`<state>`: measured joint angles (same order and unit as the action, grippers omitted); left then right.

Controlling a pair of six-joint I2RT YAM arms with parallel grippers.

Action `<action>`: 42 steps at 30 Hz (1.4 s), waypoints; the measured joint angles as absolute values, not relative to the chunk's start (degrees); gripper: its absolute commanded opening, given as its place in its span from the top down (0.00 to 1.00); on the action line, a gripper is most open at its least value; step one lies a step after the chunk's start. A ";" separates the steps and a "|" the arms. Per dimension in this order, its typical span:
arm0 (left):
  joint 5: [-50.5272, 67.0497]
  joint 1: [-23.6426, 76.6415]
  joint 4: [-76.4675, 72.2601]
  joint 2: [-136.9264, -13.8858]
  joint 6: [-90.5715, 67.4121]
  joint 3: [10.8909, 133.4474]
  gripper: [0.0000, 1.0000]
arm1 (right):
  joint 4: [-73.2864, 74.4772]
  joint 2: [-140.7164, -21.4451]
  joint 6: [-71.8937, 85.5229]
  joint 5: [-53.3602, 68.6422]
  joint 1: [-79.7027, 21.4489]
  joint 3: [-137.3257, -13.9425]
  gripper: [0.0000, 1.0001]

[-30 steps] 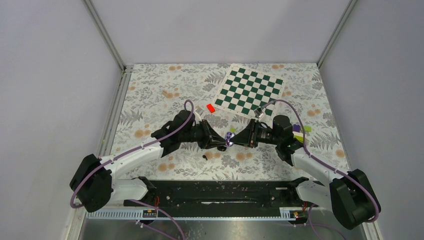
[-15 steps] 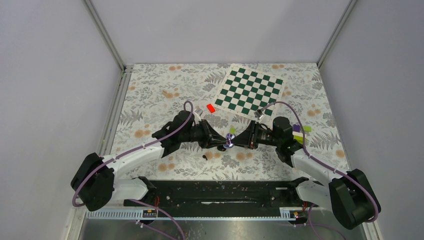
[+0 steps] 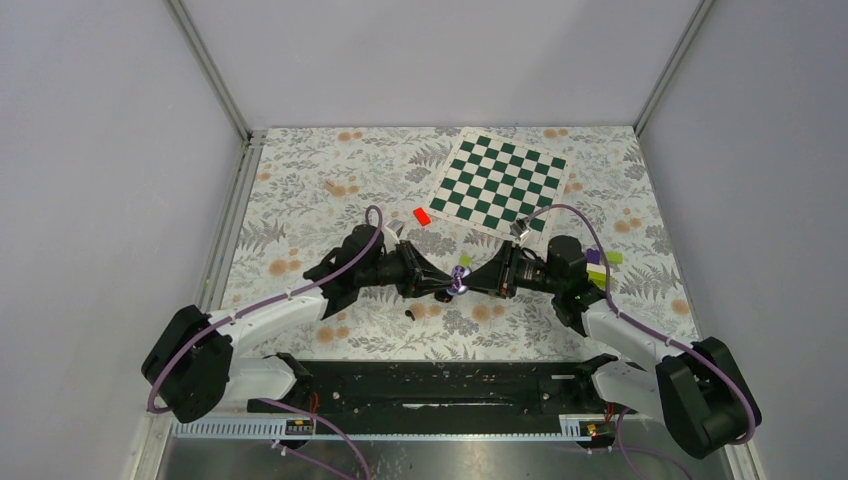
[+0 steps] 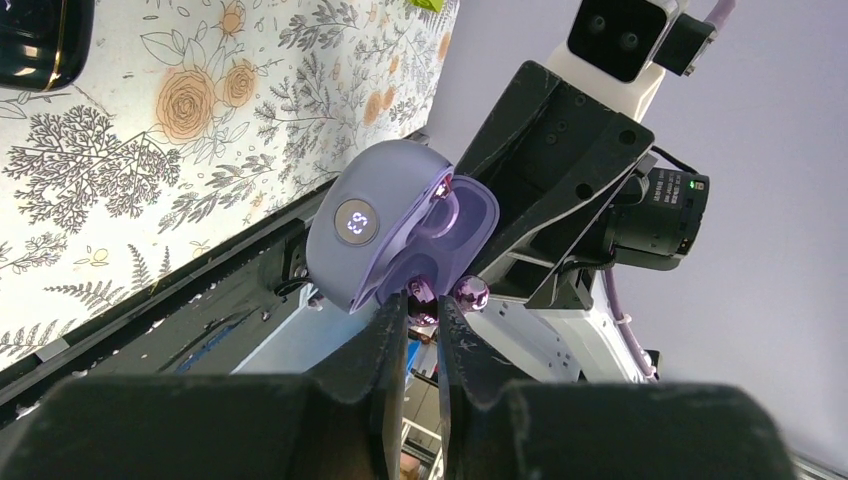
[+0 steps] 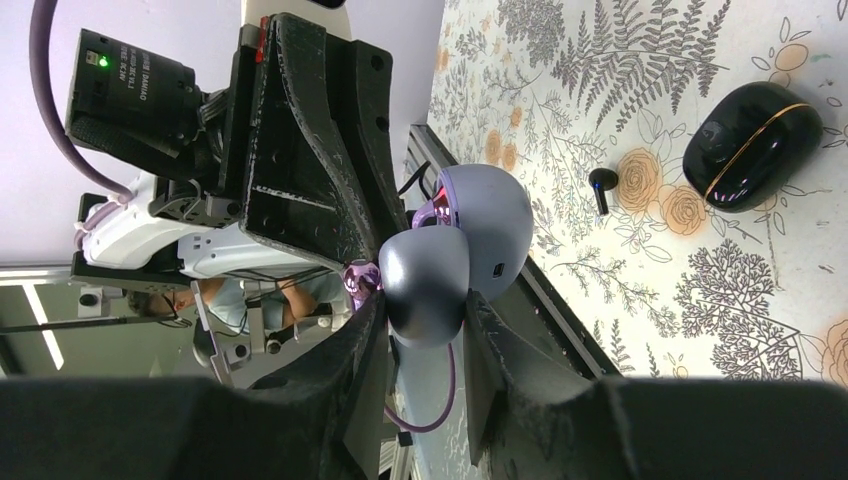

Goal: Insert the wireless bluetooth earbuds into the charging case
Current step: Place the earbud in the charging case.

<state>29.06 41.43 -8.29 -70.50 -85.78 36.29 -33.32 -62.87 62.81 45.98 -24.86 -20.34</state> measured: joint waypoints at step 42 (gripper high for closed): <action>30.44 40.29 -12.14 -69.69 -88.58 34.26 0.99 | -47.55 -69.17 70.24 50.59 -22.81 -19.18 1.00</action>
<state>30.44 40.29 -12.14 -69.69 -88.58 34.26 -47.55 -69.17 70.24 50.59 -22.81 -19.18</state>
